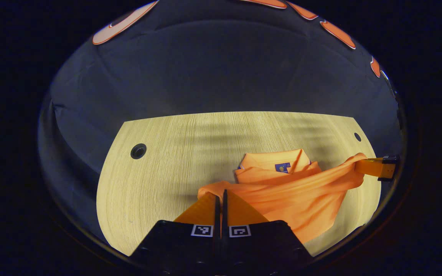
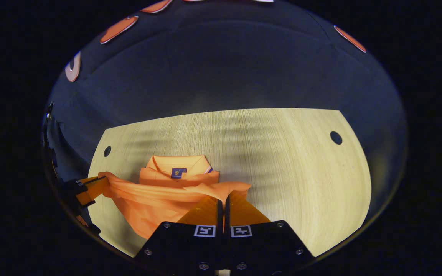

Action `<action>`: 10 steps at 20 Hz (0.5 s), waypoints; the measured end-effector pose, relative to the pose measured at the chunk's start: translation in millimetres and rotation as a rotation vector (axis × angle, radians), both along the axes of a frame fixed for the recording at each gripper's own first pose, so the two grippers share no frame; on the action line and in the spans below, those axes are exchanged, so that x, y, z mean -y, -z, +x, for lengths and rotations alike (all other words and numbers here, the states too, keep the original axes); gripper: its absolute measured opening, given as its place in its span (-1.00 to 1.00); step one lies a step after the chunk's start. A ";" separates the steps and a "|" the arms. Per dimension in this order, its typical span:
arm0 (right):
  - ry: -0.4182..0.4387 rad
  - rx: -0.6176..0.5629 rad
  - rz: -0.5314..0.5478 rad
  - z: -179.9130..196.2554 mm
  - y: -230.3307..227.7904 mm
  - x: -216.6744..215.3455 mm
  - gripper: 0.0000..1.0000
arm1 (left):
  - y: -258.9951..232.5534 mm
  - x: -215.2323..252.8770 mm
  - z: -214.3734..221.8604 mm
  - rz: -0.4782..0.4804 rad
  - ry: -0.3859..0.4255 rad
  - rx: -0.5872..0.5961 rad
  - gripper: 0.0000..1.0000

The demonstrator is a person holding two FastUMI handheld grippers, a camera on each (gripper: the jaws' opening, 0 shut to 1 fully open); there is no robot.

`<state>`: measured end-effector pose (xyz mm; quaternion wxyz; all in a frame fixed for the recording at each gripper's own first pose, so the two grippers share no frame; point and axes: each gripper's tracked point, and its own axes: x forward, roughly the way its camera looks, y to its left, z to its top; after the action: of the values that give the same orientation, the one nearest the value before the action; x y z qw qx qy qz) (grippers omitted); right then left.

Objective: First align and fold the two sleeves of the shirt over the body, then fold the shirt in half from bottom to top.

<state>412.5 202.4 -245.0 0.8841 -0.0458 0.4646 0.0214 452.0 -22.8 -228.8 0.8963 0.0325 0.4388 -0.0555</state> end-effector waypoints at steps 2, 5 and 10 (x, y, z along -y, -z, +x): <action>0.010 -0.006 0.009 6.7 11.1 -1.0 -0.99 | 14.8 -4.1 6.5 0.010 -0.009 -0.012 -0.99; 0.034 0.009 0.017 18.3 17.6 -4.2 -0.93 | 25.6 -4.7 15.5 0.037 -0.014 -0.008 -0.82; 0.044 -0.005 0.024 20.5 34.0 -6.8 -0.48 | 31.8 0.5 26.5 0.036 0.013 0.016 1.00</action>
<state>433.0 209.1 -279.0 0.8837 -0.0250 0.4673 0.0075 478.5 -23.3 -260.6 0.8987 0.0519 0.4323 -0.0532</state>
